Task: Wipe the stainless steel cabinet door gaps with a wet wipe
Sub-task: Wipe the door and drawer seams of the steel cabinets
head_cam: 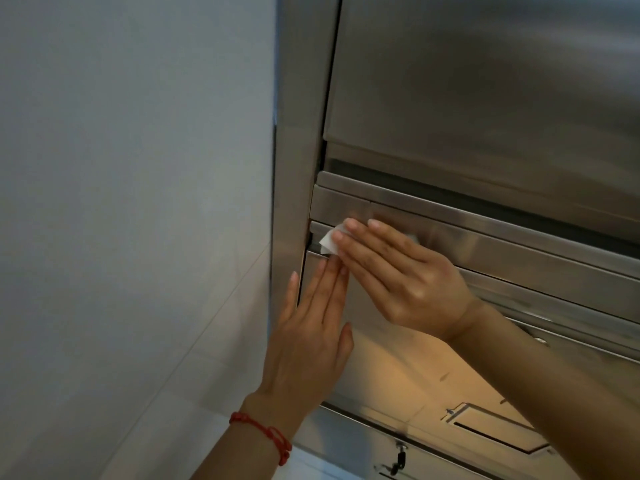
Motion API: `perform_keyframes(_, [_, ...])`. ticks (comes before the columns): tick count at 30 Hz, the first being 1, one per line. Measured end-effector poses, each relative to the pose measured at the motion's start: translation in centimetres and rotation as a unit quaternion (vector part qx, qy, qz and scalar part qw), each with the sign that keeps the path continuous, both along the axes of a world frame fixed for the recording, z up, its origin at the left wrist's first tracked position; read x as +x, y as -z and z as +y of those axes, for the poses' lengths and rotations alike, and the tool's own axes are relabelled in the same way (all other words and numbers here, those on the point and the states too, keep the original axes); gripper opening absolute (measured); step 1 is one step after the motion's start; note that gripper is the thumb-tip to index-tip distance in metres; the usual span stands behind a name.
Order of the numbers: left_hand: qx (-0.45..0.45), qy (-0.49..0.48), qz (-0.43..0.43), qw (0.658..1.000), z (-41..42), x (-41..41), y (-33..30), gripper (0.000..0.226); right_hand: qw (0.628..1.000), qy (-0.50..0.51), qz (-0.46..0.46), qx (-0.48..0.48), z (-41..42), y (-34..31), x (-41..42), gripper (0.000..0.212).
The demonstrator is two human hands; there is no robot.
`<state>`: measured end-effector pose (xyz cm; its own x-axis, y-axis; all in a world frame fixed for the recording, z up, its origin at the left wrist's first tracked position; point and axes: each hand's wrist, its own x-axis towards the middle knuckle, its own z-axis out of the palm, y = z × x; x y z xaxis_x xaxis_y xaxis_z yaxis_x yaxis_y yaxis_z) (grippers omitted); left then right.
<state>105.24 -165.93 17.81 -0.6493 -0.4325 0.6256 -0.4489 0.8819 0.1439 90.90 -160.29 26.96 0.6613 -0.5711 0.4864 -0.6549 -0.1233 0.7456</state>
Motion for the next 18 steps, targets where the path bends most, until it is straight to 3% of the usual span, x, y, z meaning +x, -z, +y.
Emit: perform_keyframes(18, [-0.004,-0.004,-0.006,1.0,0.1,0.3,0.1,0.058,1.0,0.012,-0.011,-0.013,-0.8,-0.2,0.6,0.024])
